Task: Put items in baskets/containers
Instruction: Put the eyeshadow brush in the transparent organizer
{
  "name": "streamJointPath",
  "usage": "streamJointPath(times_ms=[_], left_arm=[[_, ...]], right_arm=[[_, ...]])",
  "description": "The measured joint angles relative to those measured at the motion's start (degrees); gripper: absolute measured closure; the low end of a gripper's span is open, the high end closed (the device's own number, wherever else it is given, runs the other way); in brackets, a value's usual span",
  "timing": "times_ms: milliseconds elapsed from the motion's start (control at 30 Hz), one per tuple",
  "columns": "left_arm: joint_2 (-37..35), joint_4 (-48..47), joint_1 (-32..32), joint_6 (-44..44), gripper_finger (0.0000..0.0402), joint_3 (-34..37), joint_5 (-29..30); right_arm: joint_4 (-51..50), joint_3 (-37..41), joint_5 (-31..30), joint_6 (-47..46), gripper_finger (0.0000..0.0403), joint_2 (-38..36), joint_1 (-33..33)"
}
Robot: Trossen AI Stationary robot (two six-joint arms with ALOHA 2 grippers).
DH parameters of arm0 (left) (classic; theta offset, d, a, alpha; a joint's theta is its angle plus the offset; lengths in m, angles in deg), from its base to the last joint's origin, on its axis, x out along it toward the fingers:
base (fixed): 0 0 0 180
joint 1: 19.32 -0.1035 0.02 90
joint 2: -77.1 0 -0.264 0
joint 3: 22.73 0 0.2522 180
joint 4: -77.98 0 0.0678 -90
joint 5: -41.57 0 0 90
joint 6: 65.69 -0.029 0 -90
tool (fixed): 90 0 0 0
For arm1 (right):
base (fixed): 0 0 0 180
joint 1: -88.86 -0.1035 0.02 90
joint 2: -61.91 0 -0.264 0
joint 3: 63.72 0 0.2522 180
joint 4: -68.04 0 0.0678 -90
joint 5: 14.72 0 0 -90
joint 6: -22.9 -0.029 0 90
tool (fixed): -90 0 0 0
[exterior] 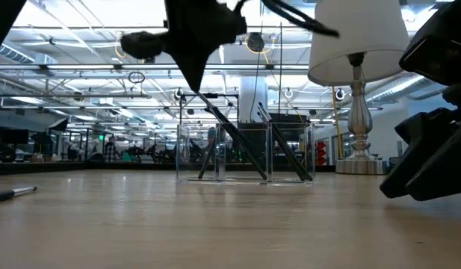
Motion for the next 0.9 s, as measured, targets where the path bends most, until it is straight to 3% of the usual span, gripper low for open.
streamJointPath(times_ms=[200,367,500,567,733,900], left_arm=[[2.96,0.94,0.89,-0.17,0.0389,0.0,0.17],[2.78,0.86,3.13,0.65,0.0334,-0.04,4.33],[1.54,-0.79,5.5,9.65,0.0281,-1.07,9.56],[-0.7,-0.69,7.21,15.86,0.0259,-1.29,6.21],[-8.32,-0.68,13.42,33.57,0.024,-0.86,-13.81],[-11.52,-0.79,21.27,48.33,0.0295,5.72,-20.56]], right_arm=[[0.04,-0.04,-0.02,0.0,0.0248,0.0,0.5],[0.11,-0.07,-0.02,0.1,0.0248,-0.02,0.48],[0.11,-0.07,-0.04,0.2,0.0248,-0.02,0.48],[0.17,-0.07,-0.03,0.2,0.0248,-0.02,0.48],[0.46,-0.07,-0.04,0.06,0.0248,-0.03,0.27],[0.9,-0.09,-0.07,0.93,0.0248,-0.04,0.09]])
